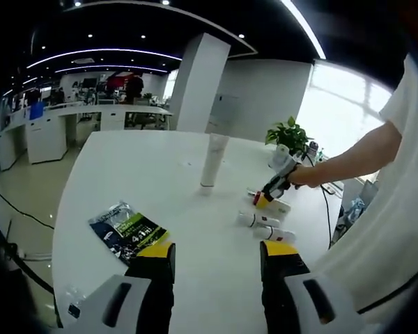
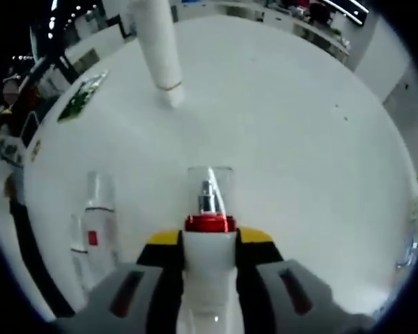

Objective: Arrange the skincare products in the storage area until every visible bottle or jar stands upright without overlapping.

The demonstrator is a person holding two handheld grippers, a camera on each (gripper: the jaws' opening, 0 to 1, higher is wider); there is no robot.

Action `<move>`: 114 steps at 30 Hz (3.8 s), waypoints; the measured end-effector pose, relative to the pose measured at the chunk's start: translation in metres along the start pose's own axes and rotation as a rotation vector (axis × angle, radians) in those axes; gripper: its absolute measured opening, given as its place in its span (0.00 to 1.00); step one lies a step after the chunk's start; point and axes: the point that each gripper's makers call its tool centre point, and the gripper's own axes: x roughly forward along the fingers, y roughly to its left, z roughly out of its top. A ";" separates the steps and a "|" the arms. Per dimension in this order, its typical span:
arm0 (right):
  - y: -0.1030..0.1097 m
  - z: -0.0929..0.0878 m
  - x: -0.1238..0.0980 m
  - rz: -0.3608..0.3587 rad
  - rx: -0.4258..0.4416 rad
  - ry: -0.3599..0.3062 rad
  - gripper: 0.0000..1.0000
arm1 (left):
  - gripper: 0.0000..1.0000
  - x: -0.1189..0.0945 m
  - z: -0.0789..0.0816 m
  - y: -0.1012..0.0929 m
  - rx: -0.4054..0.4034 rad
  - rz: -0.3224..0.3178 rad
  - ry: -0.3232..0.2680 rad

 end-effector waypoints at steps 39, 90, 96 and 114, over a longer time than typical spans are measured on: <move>0.087 0.105 -0.114 0.076 0.034 -0.581 0.25 | 0.50 0.001 0.004 -0.018 -0.030 -0.073 -0.042; 0.305 0.094 -0.094 0.387 -0.373 -0.543 0.25 | 0.34 0.035 0.035 -0.060 -0.277 -0.127 -0.071; 0.283 0.086 -0.097 0.370 -0.336 -0.579 0.25 | 0.33 0.054 0.036 -0.077 -0.161 -0.099 0.002; 0.261 0.053 -0.087 0.404 -0.357 -0.623 0.26 | 0.30 0.085 0.008 -0.105 0.209 -0.004 0.149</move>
